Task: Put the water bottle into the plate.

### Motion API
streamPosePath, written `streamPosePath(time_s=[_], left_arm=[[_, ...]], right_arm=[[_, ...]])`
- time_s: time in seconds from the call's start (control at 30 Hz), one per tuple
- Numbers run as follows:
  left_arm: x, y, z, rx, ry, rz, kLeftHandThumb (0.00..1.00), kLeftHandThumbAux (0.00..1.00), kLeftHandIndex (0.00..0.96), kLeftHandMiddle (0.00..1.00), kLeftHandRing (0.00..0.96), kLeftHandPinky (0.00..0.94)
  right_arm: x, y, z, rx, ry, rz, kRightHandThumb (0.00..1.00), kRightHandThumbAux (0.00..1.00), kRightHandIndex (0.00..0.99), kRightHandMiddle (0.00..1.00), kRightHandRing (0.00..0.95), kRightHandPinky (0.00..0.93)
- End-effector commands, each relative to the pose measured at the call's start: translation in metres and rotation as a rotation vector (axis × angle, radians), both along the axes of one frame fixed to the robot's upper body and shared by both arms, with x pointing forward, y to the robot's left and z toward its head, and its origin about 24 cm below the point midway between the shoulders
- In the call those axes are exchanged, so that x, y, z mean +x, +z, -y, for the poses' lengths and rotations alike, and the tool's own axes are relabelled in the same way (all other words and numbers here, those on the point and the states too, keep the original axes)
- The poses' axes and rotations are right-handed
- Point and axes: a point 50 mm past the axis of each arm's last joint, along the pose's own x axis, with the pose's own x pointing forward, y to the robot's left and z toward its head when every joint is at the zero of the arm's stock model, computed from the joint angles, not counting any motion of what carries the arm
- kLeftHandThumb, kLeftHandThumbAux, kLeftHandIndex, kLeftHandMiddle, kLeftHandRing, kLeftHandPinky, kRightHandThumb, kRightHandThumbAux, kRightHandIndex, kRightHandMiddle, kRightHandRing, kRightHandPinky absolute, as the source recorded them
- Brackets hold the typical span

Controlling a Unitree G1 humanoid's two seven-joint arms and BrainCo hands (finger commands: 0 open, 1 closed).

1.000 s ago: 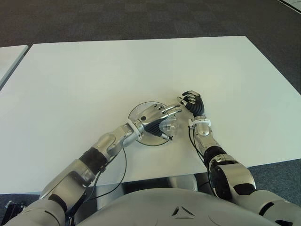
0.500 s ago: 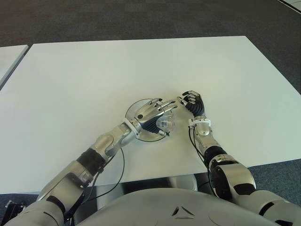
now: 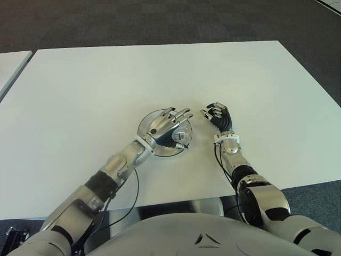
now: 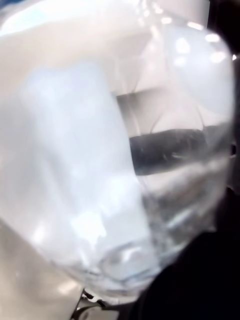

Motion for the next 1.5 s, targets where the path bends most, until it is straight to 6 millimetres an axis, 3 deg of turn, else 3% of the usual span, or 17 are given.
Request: streamPosePath(time_s=[0.03, 0.63, 1.0, 1.5], left_arm=[[0.000, 0.000, -0.006, 0.012, 0.037, 0.017, 0.044, 0.429, 0.000, 0.000, 0.000, 0.000], [0.003, 0.003, -0.021, -0.137, 0.202, 0.129, 0.037, 0.387, 0.000, 0.000, 0.000, 0.000], [0.001, 0.000, -0.026, -0.327, 0.349, 0.234, 0.048, 0.361, 0.000, 0.000, 0.000, 0.000], [-0.003, -0.002, -0.036, -0.409, 0.430, 0.318, 0.030, 0.286, 0.000, 0.000, 0.000, 0.000]], right_arm=[[-0.010, -0.015, 0.003, -0.004, -0.011, -0.081, 0.709, 0.729, 0.432, 0.654, 0.661, 0.653], [-0.010, -0.015, 0.003, -0.003, -0.007, -0.080, 0.708, 0.729, 0.432, 0.648, 0.662, 0.655], [-0.010, -0.014, 0.004, 0.001, -0.002, -0.079, 0.708, 0.729, 0.432, 0.652, 0.663, 0.658], [-0.009, -0.015, 0.004, -0.003, -0.007, -0.088, 0.708, 0.729, 0.432, 0.644, 0.659, 0.652]])
